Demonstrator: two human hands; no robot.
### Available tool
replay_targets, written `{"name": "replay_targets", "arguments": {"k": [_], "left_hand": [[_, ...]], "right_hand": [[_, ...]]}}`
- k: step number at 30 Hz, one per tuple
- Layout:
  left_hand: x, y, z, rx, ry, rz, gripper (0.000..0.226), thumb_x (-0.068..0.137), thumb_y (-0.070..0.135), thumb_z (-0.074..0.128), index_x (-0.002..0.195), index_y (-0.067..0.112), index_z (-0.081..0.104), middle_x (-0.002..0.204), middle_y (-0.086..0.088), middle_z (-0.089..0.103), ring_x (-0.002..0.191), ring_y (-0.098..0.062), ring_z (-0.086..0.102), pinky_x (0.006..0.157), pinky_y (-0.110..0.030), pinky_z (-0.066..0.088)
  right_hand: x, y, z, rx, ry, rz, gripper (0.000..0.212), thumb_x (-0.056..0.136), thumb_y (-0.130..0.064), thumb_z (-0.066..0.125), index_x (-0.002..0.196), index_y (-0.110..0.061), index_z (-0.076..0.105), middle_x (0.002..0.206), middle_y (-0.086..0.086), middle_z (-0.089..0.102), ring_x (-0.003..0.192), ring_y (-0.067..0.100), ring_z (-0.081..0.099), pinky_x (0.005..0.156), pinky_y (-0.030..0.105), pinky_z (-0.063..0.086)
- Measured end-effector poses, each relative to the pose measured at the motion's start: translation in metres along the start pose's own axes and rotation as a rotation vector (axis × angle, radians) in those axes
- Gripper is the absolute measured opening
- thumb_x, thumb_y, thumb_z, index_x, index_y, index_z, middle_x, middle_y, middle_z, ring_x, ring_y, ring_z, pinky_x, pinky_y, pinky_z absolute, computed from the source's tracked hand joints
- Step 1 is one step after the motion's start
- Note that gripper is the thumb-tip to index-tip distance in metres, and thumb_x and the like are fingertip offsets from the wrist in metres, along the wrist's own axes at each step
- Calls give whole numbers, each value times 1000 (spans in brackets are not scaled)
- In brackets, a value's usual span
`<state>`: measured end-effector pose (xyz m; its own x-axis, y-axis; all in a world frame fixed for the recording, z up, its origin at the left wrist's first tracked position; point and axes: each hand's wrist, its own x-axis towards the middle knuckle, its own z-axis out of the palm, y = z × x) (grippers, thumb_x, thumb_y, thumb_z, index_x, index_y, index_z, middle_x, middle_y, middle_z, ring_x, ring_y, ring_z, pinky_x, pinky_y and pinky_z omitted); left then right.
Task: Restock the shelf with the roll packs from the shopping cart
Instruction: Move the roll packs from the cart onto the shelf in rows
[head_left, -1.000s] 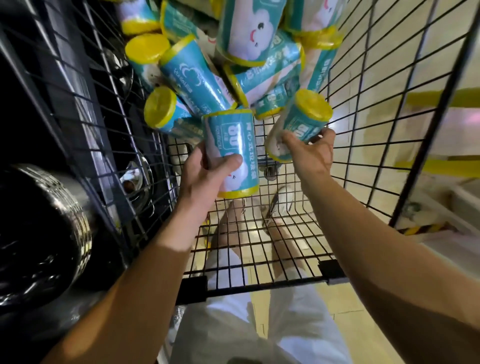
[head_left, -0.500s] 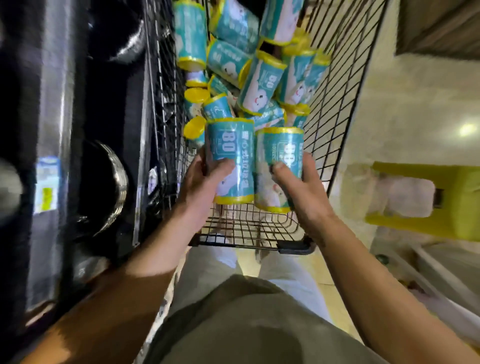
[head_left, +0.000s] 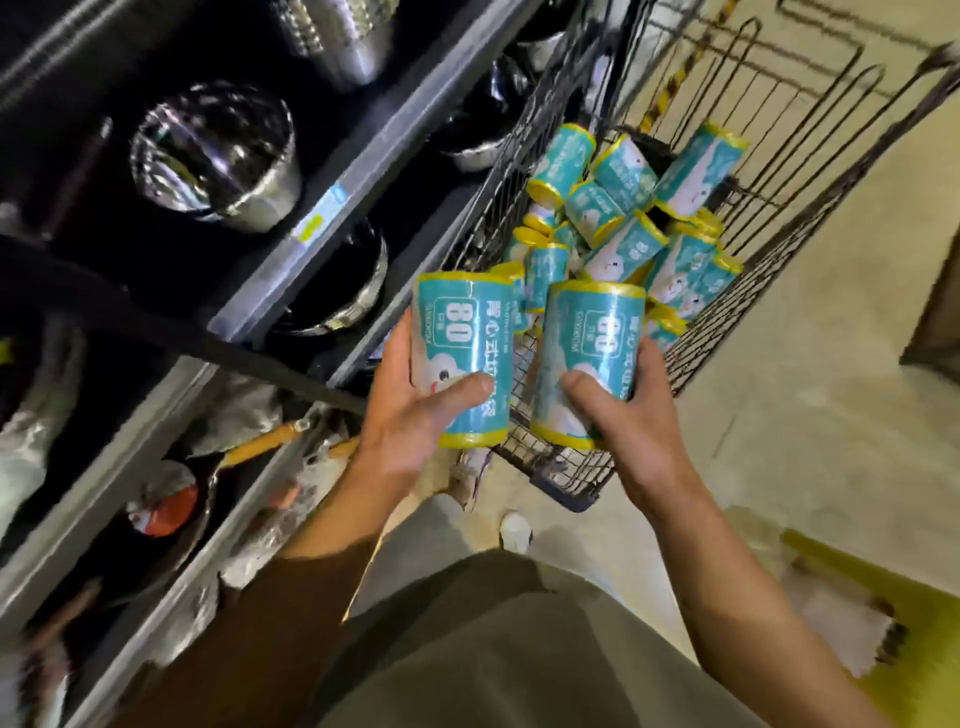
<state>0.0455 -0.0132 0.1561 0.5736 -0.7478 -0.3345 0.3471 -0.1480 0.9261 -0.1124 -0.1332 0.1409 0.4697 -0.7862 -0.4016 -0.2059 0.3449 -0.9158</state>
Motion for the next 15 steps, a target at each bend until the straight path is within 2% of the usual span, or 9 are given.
{"name": "replay_targets", "arguments": {"k": [2,5,6,8,11,13,15], "left_hand": [[-30,0,-13,-8,108,31,85,64,6,81,140,13,44,122,-11,68,109,-29,68,84,-42,57],[-76,-4,-37,13,310,56,86,62,18,82,140,24,46,123,-6,69,111,-29,67,88,-46,56],[-91,-6,-44,5,381,59,88,60,23,82,140,26,46,123,-4,69,110,-27,68,87,-46,57],[-122,-11,-60,9,499,73,90,56,33,81,139,27,47,120,0,70,107,-23,69,83,-42,56],[-173,-18,-85,-40,662,108,83,55,35,81,131,33,51,116,4,72,103,-18,70,76,-31,56],[-210,-24,-101,-81,770,137,87,54,35,81,135,32,49,118,4,71,104,-18,70,75,-28,57],[-249,-31,-115,-104,873,164,94,55,35,81,141,28,46,121,2,69,106,-18,70,78,-31,58]], "right_hand": [[-14,2,10,-35,-80,-4,53,70,-32,77,118,-34,55,107,-4,72,94,21,73,85,52,60],[-30,7,32,-74,-229,9,57,68,-39,80,119,-34,55,104,1,72,86,36,72,72,64,58],[-36,9,41,-92,-280,6,57,68,-39,80,119,-34,55,104,4,71,83,37,71,69,63,59],[-48,12,60,-120,-374,-14,59,70,-36,79,124,-32,54,107,6,70,83,31,70,63,46,61],[-71,18,94,-192,-522,-70,51,79,-30,79,123,-30,54,105,-8,70,89,13,70,68,30,59],[-88,25,118,-228,-629,-82,39,87,-20,76,118,-35,55,98,-18,71,88,6,69,69,26,57],[-110,34,144,-255,-730,-72,37,89,-16,73,115,-36,55,98,-17,72,89,7,70,71,26,58]]}}
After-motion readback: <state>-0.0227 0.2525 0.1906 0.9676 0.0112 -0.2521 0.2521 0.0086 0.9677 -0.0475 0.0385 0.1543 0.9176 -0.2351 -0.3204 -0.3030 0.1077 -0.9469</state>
